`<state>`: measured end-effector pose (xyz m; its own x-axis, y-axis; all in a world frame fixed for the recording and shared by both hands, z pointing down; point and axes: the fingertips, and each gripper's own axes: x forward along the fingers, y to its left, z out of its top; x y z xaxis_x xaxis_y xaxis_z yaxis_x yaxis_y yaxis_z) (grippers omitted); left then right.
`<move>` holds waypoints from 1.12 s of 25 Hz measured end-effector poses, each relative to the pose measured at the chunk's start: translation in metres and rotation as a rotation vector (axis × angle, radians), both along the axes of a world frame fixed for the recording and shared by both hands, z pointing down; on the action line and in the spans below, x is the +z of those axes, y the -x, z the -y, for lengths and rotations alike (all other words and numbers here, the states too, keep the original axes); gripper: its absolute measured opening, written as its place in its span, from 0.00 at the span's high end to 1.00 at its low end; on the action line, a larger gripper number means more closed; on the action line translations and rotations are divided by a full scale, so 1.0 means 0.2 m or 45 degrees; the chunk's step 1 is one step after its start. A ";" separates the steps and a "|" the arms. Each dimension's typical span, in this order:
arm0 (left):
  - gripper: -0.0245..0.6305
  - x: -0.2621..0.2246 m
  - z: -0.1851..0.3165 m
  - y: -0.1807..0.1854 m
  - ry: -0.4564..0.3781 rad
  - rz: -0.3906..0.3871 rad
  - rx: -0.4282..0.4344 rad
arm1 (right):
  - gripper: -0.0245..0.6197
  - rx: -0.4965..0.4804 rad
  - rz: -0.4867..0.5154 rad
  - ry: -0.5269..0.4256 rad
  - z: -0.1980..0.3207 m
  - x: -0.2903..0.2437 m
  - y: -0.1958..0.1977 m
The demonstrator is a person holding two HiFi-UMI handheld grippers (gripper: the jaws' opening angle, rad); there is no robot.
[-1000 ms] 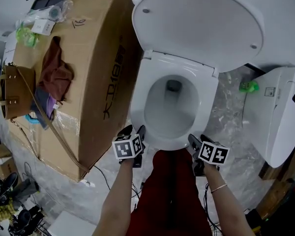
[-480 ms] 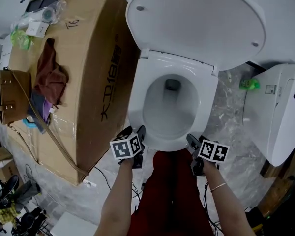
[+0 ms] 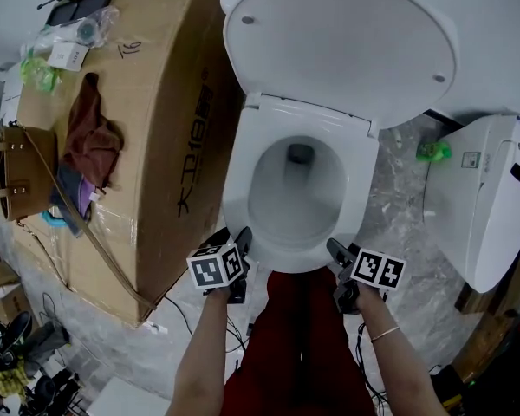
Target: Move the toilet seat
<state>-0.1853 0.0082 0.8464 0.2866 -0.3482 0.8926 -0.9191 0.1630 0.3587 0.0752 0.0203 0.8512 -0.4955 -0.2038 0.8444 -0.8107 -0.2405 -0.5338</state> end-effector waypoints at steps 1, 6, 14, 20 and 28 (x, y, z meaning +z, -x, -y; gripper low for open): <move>0.63 -0.02 0.00 0.00 -0.007 -0.004 0.002 | 0.52 0.008 0.006 -0.004 0.00 -0.02 0.00; 0.63 -0.17 0.01 -0.01 -0.039 -0.024 -0.002 | 0.52 0.043 0.017 -0.027 0.01 -0.16 0.00; 0.63 -0.53 0.05 -0.02 -0.106 -0.035 0.050 | 0.52 0.088 0.033 -0.104 0.06 -0.47 -0.03; 0.63 -0.75 0.14 -0.04 -0.153 -0.073 0.060 | 0.52 0.134 0.072 -0.178 0.14 -0.69 -0.04; 0.63 -1.01 0.28 -0.07 -0.229 -0.124 0.014 | 0.52 0.135 0.111 -0.268 0.24 -0.94 -0.05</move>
<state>-0.1721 -0.0480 0.6450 0.3729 -0.4957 0.7844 -0.8801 0.0787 0.4682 0.0857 -0.0281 0.6636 -0.5309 -0.4258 0.7327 -0.7355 -0.1979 -0.6479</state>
